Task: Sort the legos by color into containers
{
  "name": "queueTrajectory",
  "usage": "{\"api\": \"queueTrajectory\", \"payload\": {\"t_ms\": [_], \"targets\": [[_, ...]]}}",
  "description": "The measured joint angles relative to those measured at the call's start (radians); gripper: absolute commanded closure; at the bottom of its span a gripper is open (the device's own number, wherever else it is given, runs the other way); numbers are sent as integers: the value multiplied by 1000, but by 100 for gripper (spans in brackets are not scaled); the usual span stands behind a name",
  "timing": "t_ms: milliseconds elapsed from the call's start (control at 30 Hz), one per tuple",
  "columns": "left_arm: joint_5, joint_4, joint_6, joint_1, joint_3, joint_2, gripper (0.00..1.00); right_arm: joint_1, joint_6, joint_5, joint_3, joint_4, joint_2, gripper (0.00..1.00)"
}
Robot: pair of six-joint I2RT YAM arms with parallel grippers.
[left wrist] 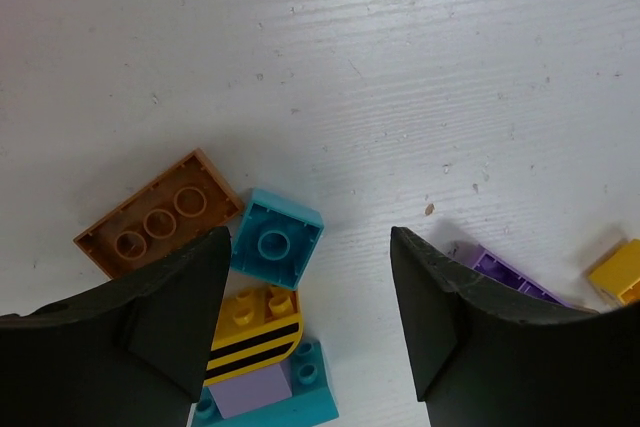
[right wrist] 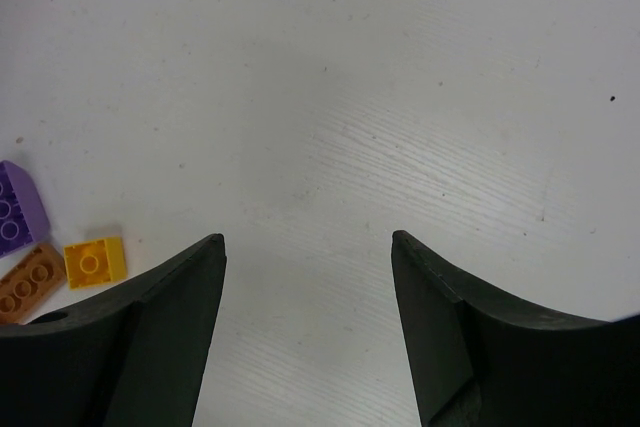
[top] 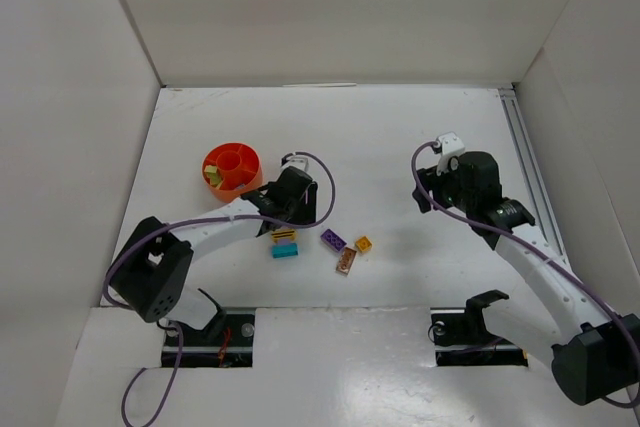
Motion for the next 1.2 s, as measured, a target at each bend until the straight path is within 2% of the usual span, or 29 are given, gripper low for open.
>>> {"api": "queueTrajectory", "payload": {"t_ms": [333, 567, 600, 767, 1000, 1200], "targets": [[-6, 2, 1, 0, 0, 58, 41, -20, -10, -27, -16, -5, 0, 28], [-13, -8, -1, 0, -1, 89, 62, -27, -14, -32, -16, -6, 0, 28], [-13, -8, -1, 0, -1, 89, 71, -27, -16, -32, -16, -6, 0, 28], [-13, -7, -3, 0, -1, 88, 82, -37, -20, -32, -16, -7, -1, 28], [-27, -39, -26, 0, -2, 18, 88, -39, -23, -32, -16, -7, -5, 28], [-79, -56, -39, 31, 55, -104, 88, -39, -27, -32, -16, -7, -21, 28]]}}
